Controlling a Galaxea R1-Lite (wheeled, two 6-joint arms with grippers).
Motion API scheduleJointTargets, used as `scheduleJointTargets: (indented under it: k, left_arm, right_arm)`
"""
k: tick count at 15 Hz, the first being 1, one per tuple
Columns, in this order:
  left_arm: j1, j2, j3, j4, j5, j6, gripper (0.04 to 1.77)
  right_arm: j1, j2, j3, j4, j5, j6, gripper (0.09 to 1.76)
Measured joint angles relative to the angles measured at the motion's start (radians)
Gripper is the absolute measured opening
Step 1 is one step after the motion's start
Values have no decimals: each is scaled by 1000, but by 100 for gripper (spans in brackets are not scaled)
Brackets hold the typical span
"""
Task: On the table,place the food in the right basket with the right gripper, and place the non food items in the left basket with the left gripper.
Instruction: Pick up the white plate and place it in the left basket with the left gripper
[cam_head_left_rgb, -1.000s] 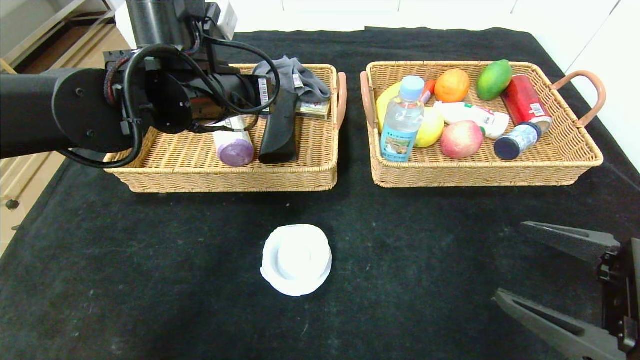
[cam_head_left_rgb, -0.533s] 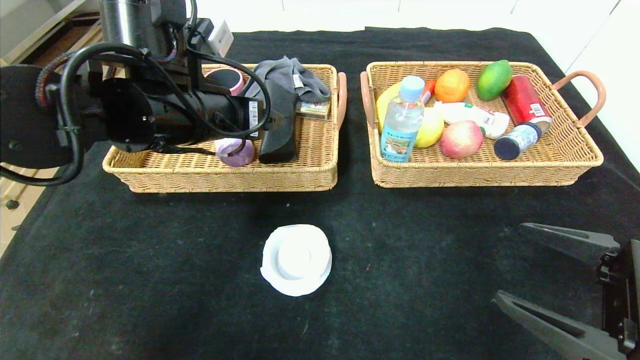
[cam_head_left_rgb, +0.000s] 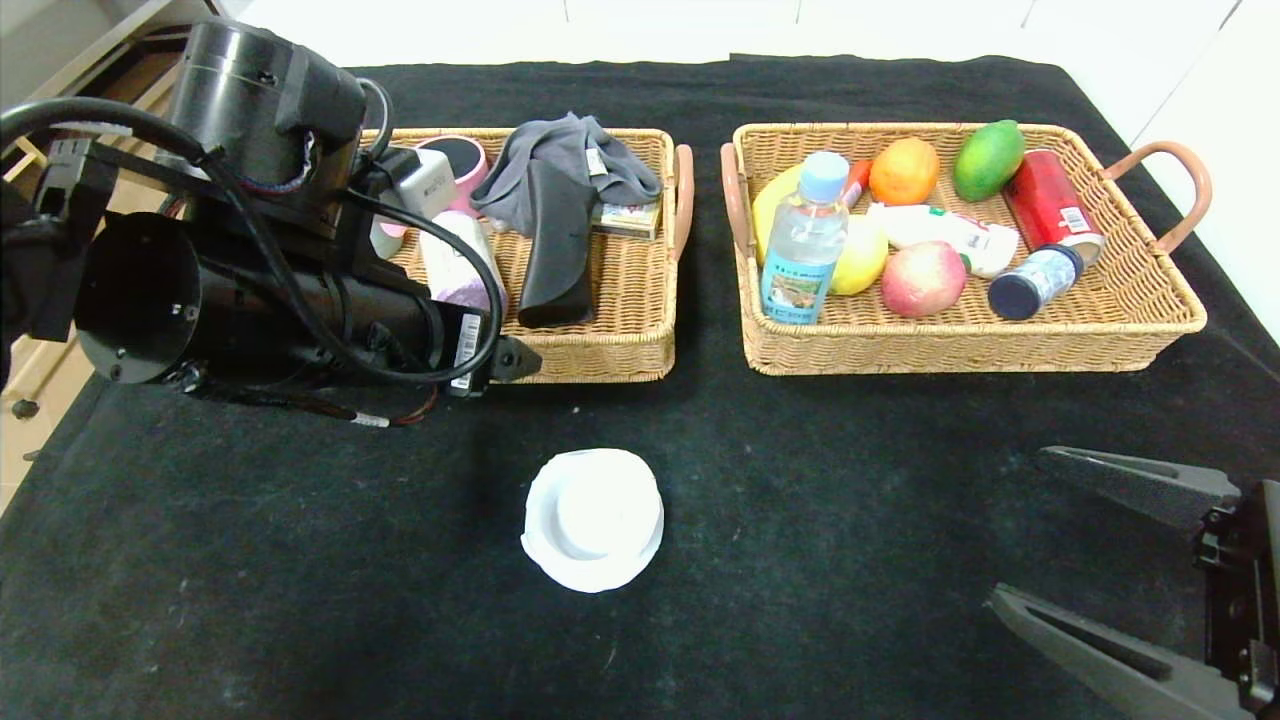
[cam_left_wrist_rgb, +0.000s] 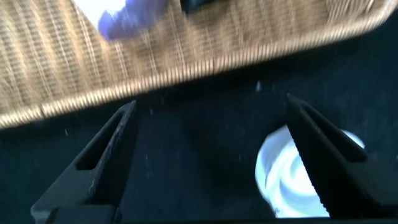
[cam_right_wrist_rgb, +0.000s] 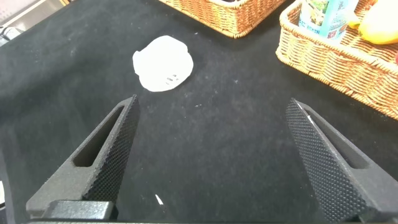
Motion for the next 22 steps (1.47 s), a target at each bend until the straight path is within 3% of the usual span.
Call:
scheduleJointTargets:
  k: [3, 7, 22]
  left_arm:
    - [-27, -4, 0, 115, -14, -53, 168]
    - [-50, 10, 3, 176, -47, -64, 169]
    - [-96, 110, 43, 210, -39, -63, 171]
  right_arm:
    - [0, 0, 0, 0, 0, -1, 171]
    - [1, -1, 0, 0, 0, -1, 171]
    - [8, -3, 3, 0, 0, -1, 171]
